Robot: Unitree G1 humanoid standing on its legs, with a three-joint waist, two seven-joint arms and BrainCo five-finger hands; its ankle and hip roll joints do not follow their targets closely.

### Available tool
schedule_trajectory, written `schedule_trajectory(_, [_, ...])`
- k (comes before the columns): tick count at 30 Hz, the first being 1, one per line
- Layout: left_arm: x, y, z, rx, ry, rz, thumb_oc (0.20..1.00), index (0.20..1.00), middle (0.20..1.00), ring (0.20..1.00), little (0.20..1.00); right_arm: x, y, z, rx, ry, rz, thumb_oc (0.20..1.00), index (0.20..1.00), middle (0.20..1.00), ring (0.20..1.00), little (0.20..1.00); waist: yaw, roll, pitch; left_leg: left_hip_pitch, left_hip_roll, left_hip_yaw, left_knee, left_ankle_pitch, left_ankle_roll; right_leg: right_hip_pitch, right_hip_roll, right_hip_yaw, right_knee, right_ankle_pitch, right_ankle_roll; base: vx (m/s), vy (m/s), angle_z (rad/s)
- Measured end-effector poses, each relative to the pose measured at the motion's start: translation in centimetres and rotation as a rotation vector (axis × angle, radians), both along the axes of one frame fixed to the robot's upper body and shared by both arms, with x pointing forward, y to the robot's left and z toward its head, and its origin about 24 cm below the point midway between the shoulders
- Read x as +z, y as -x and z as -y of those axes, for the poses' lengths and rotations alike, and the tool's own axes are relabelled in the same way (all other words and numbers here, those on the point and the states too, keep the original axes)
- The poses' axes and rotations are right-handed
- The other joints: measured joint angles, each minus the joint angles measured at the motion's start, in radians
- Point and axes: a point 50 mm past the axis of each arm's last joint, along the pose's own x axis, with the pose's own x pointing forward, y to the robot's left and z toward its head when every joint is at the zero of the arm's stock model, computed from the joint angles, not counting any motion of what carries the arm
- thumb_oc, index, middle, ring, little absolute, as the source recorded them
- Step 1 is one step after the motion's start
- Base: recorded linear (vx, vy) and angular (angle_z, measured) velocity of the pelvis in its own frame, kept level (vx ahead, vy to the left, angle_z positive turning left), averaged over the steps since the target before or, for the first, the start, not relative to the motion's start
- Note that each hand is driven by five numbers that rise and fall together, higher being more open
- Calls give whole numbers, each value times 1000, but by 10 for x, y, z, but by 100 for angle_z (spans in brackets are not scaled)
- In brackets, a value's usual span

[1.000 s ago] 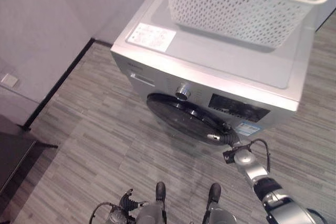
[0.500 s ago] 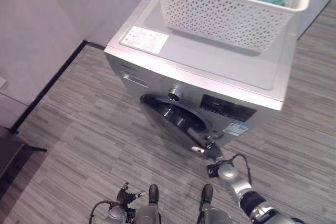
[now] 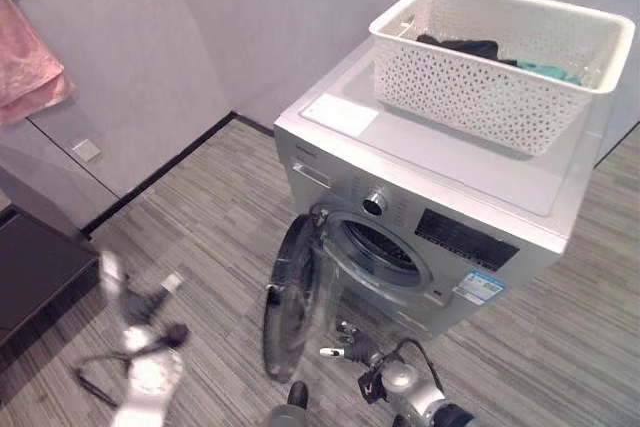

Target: Grab the laundry basket,head to the washer,open it,put in the laundry and shut it.

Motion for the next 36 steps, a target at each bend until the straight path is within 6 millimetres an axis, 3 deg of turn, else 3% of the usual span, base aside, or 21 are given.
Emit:
schedule_trajectory(1, [24, -5, 2, -9, -51, 105, 1000, 1000, 1000, 1000, 1000, -3, 3, 8, -21, 22, -15, 1000, 1000, 1000, 1000, 1000, 9, 1, -6, 4, -3, -1, 0, 0, 0, 3, -4, 0, -6, -1, 2, 0, 0, 0])
schedule_trajectory(3, [47, -8, 13, -64, -67, 213, 1000, 1000, 1000, 1000, 1000, -8, 6, 18, -59, 50, -38, 1000, 1000, 1000, 1000, 1000, 9, 0, -7, 8, -9, 1, 0, 0, 0, 5, -9, 2, -7, 0, 6, 10, -19, -1])
schedule_trajectory(5, [56, -25, 49, -399, 93, 274, 1000, 1000, 1000, 1000, 1000, -12, 11, 36, -98, 89, -58, 1000, 1000, 1000, 1000, 1000, 0, 4, -9, 21, -16, 4, 0, 0, 0, 18, -15, 3, -8, 0, 9, 0, 0, 0])
schedule_trajectory(6, [51, -28, 58, -507, 139, 242, 1000, 1000, 1000, 1000, 1000, -12, 11, 36, -110, 85, -58, 1000, 1000, 1000, 1000, 1000, 0, 8, -12, 22, -16, 7, 0, 0, 0, 18, -17, 4, -8, 0, 9, 26, 26, -18])
schedule_trajectory(7, [39, -32, 67, -673, 205, 144, 1000, 1000, 1000, 1000, 1000, -11, 8, 39, -106, 97, -47, 1000, 1000, 1000, 1000, 1000, -30, 10, -11, 28, -15, 25, 0, -1, 1, 12, -15, 21, -8, 2, 9, 14, 34, -26])
schedule_trajectory(11, [12, -33, 79, -1033, 259, -163, 1000, 1000, 1000, 1000, 1000, -14, 14, 58, -152, 101, -76, 1000, 1000, 1000, 1000, 1000, -80, 27, -12, 34, -11, 34, -1, -4, 4, 11, -12, 31, -8, 4, 7, 35, 44, -12])
schedule_trajectory(13, [-17, -24, 85, -1210, 304, -429, 1000, 1000, 1000, 1000, 1000, -17, 22, 73, -148, 138, -100, 1000, 1000, 1000, 1000, 1000, -92, 46, -25, 38, -12, 57, -1, -11, 6, 0, -13, 56, -8, 9, 11, 53, 37, -28])
schedule_trajectory(15, [-40, -21, 86, -1277, 350, -584, 1000, 1000, 1000, 1000, 1000, -21, 30, 80, -134, 159, -126, 1000, 1000, 1000, 1000, 1000, -111, 55, -31, 38, -12, 64, -1, -12, 5, -1, -13, 60, -8, 11, 11, 22, 16, -14])
schedule_trajectory(18, [-74, -11, 79, -1291, 394, -828, 1000, 1000, 1000, 1000, 1000, -27, 44, 95, -145, 203, -181, 1000, 1000, 1000, 1000, 1000, -137, 52, -30, 48, -8, 82, -2, -15, 1, -6, -7, 81, -8, 14, 8, 30, 31, -17])
schedule_trajectory(19, [-95, -6, 68, -1287, 391, -1010, 1000, 1000, 1000, 1000, 1000, -29, 49, 102, -139, 228, -210, 1000, 1000, 1000, 1000, 1000, -148, 52, -34, 49, -3, 81, -4, -17, -3, -5, -3, 80, -8, 12, 7, 20, 25, -19])
schedule_trajectory(23, [-133, 2, 47, -1175, 374, -1237, 1000, 1000, 1000, 1000, 1000, -29, 53, 117, -182, 251, -222, 1000, 1000, 1000, 1000, 1000, -177, 27, -36, 29, 9, 107, -7, -20, -7, -41, 9, 106, -8, 18, -2, -11, 28, -18])
schedule_trajectory(24, [-133, 2, 47, -1175, 374, -1237, 1000, 1000, 1000, 1000, 1000, -29, 53, 117, -182, 251, -222, 1000, 1000, 1000, 1000, 1000, -177, 27, -36, 29, 9, 107, -7, -20, -7, -41, 9, 106, -8, 18, -2, 0, 0, 0])
schedule_trajectory(25, [-158, -2, 49, -1105, 324, -1336, 1000, 1000, 1000, 1000, 1000, -27, 53, 121, -188, 260, -217, 1000, 1000, 1000, 1000, 1000, -180, 20, -38, 13, 8, 105, -6, -15, -12, -56, 10, 104, -8, 25, -8, 0, 0, 0])
schedule_trajectory(27, [-165, -2, 56, -1098, 271, -1358, 1000, 1000, 1000, 1000, 1000, -26, 51, 117, -183, 242, -203, 1000, 1000, 1000, 1000, 1000, -198, 1, -30, 11, 9, 106, -2, -14, -13, -57, 15, 105, -7, 25, -9, -52, 21, 0])
schedule_trajectory(30, [-197, -9, 60, -891, 304, -1385, 1000, 1000, 1000, 1000, 1000, -20, 42, 107, -170, 206, -152, 1000, 1000, 1000, 1000, 1000, -207, -15, -33, -12, 14, 105, -2, -13, -15, -81, 15, 105, -8, 24, -11, -132, 16, 0])
schedule_trajectory(33, [-203, -31, 47, -650, 207, -1447, 1000, 1000, 1000, 1000, 1000, -11, 20, 93, -157, 167, -77, 1000, 1000, 1000, 1000, 1000, -223, -51, -14, -88, 14, 102, -2, 13, -19, -157, 21, 103, 1, 46, -26, -203, -19, 1])
schedule_trajectory(36, [-161, -82, 21, -467, 54, -1310, 1000, 1000, 1000, 1000, 1000, 1, -3, 91, -160, 185, 7, 1000, 1000, 1000, 1000, 1000, -235, -85, 51, -133, 18, 98, -1, 34, -23, -198, 26, 100, 1, 71, -35, -178, -40, 3])
